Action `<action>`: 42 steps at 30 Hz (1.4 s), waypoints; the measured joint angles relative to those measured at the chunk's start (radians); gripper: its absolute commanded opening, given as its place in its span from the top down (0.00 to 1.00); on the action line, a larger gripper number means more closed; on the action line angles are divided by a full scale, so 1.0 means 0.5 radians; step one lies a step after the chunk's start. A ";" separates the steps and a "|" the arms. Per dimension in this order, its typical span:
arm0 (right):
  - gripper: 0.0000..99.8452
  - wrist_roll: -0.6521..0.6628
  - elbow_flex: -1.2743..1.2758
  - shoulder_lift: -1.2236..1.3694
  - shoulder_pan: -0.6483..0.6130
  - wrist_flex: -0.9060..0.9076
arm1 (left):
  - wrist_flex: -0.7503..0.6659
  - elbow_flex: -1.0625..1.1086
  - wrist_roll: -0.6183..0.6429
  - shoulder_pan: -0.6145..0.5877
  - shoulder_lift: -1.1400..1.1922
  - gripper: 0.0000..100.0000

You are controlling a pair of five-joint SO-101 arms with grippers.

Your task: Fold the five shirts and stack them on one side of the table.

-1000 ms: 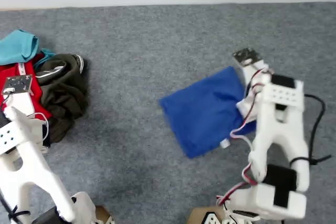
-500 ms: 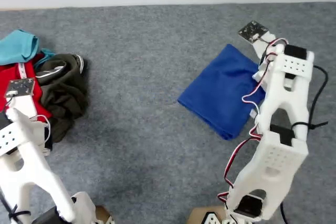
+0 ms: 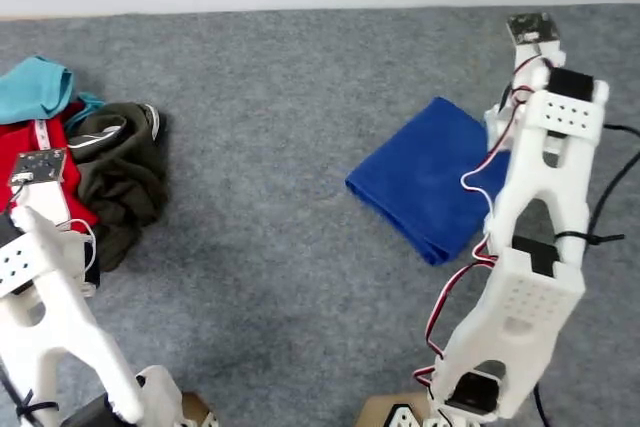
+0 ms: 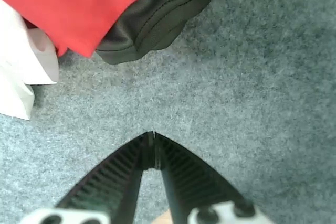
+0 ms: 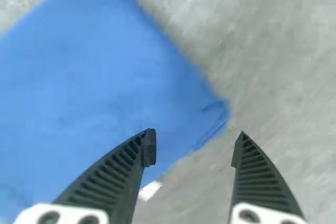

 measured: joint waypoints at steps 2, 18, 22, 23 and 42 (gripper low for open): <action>0.76 -0.132 0.000 0.000 -0.046 0.141 | 0.000 0.000 0.000 0.000 0.000 0.99; 0.55 -1.068 0.000 0.043 -0.224 0.313 | -0.046 0.000 0.000 0.000 0.000 0.99; 0.55 -1.347 0.000 0.193 -0.258 0.273 | -0.064 0.000 0.000 0.000 0.000 0.99; 0.55 -1.384 0.000 0.239 -0.273 0.270 | -0.068 0.000 0.000 0.000 0.000 0.99; 0.82 -1.519 -0.110 0.660 -0.377 0.055 | -0.138 0.000 0.000 0.000 0.000 0.99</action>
